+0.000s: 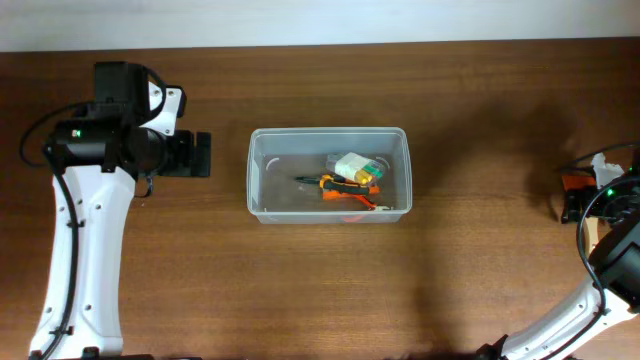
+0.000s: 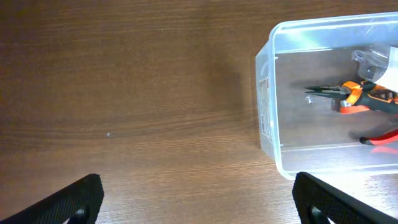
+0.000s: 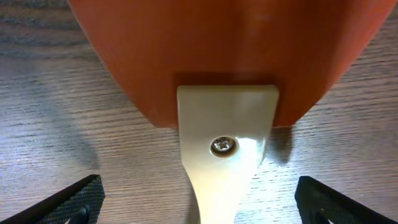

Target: Pack container

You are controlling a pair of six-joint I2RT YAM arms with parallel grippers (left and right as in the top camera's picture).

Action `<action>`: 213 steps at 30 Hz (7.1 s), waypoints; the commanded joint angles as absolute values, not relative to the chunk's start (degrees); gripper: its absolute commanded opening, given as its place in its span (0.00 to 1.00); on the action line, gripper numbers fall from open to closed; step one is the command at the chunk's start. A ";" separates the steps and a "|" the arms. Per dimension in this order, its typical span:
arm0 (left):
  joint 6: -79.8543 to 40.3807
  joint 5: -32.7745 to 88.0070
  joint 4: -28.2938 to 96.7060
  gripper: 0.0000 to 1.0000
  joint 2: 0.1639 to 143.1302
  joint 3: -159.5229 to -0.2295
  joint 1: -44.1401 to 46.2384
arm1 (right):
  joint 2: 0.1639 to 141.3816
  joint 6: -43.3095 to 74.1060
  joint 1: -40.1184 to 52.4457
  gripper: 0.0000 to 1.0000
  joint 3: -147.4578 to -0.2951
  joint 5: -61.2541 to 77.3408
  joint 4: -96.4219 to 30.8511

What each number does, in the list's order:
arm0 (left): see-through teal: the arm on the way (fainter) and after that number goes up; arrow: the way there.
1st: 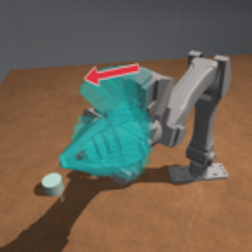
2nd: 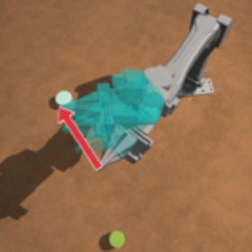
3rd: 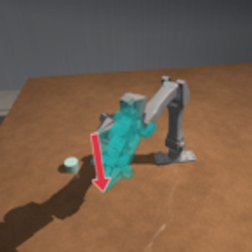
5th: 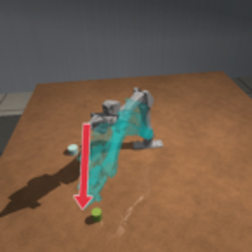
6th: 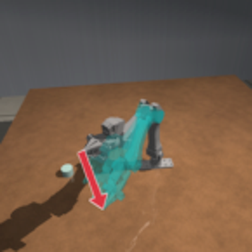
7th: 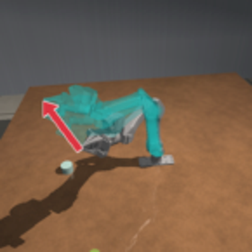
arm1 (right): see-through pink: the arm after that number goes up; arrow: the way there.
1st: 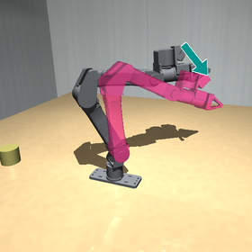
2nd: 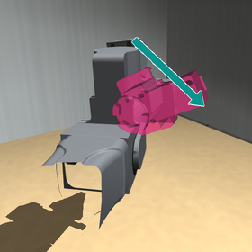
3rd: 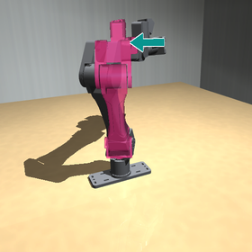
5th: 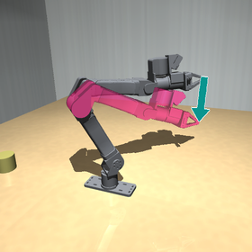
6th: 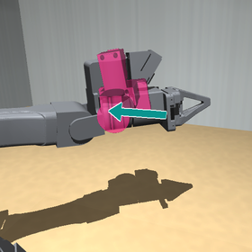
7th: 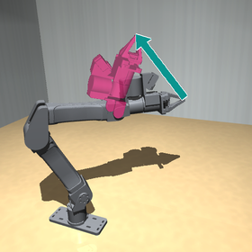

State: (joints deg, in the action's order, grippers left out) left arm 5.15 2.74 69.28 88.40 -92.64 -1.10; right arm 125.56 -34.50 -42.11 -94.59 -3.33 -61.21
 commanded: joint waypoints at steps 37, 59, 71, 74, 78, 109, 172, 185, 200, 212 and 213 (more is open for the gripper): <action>5.26 2.55 69.28 0.99 88.40 -93.69 -1.28 | 126.85 -34.33 -44.27 0.99 -93.41 -1.89 -60.62; 5.26 2.55 69.28 0.99 88.40 -93.69 -1.28 | 126.91 -34.30 -44.31 0.99 -93.06 -0.01 -60.34; 5.26 2.55 69.28 0.99 88.40 -93.69 -1.28 | 126.93 -35.20 -44.34 0.99 -93.03 -0.67 -60.18; 5.28 2.55 69.28 0.99 88.40 -93.69 -1.30 | 126.93 -35.18 -44.34 0.99 -92.86 -0.67 -60.18; 5.28 2.55 69.28 0.99 88.40 -93.69 -1.23 | 126.93 -35.18 -44.34 0.99 -92.55 -0.67 -60.12; 5.26 2.55 69.28 0.99 88.40 -93.69 -1.23 | 127.09 -35.14 -44.31 0.78 -92.40 -0.67 -59.59; 5.26 2.55 69.28 0.99 88.40 -93.69 -1.23 | 127.00 -32.53 -40.82 0.17 -98.37 -2.17 -64.53; 5.26 2.55 69.28 0.99 88.40 -93.69 -1.23 | 127.00 -32.53 -27.70 0.17 -122.80 -2.15 -76.82; 5.28 2.55 69.28 0.99 88.40 -93.69 -1.23 | 126.69 -32.56 -3.81 0.17 -143.76 -2.00 -85.82; 5.26 2.55 69.28 0.99 88.40 -93.69 -1.23 | 123.15 -32.58 11.38 0.17 -144.18 -1.52 -91.33; 5.28 2.55 69.28 0.99 88.40 -93.69 -1.23 | 122.93 -32.58 12.25 0.17 -144.18 -1.52 -91.44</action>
